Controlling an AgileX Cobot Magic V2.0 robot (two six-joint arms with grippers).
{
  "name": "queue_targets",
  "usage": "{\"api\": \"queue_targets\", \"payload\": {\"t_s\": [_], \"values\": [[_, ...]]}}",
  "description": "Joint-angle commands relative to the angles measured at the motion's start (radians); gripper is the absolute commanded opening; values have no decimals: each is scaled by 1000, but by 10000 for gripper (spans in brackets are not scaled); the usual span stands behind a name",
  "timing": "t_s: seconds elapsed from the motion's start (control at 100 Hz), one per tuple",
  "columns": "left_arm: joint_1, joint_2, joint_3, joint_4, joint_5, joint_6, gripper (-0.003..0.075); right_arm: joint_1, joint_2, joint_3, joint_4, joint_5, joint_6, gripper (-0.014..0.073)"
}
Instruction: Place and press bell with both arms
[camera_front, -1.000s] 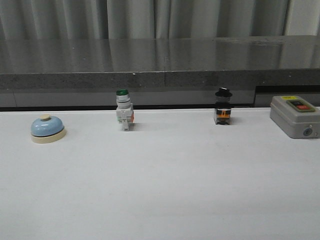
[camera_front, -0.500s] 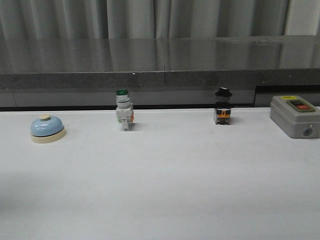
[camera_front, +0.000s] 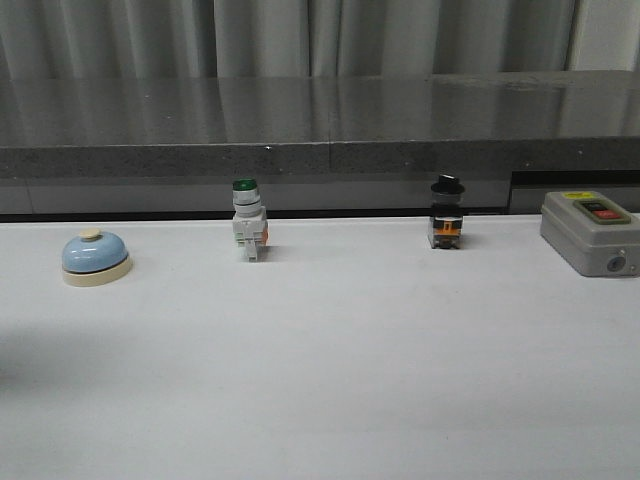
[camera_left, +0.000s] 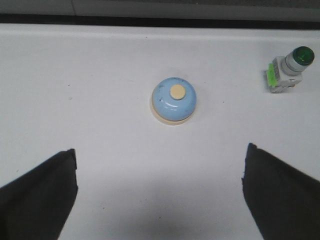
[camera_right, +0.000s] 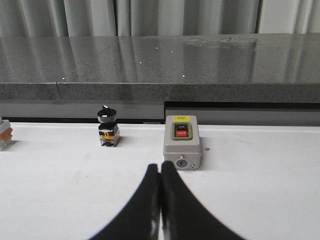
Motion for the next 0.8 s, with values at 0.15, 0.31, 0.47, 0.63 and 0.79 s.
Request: {"api": "queue_targets", "payload": {"t_s": [0.15, 0.31, 0.47, 0.63, 0.79], "values": [[-88, 199, -202, -21, -52, 9, 640, -6, -19, -13, -13, -88, 3, -60], [-113, 354, -325, -21, -50, 9, 640, -6, -19, -13, -13, -88, 3, -60], [-114, 482, -410, -19, -46, 9, 640, -6, -19, -13, -13, -88, 3, -60], [-114, 571, -440, -13, -52, 9, 640, -6, -19, -13, -13, -88, 3, -60], [-114, 628, -440, 9, -65, 9, 639, -6, -19, -13, -13, -88, 3, -60]]}}
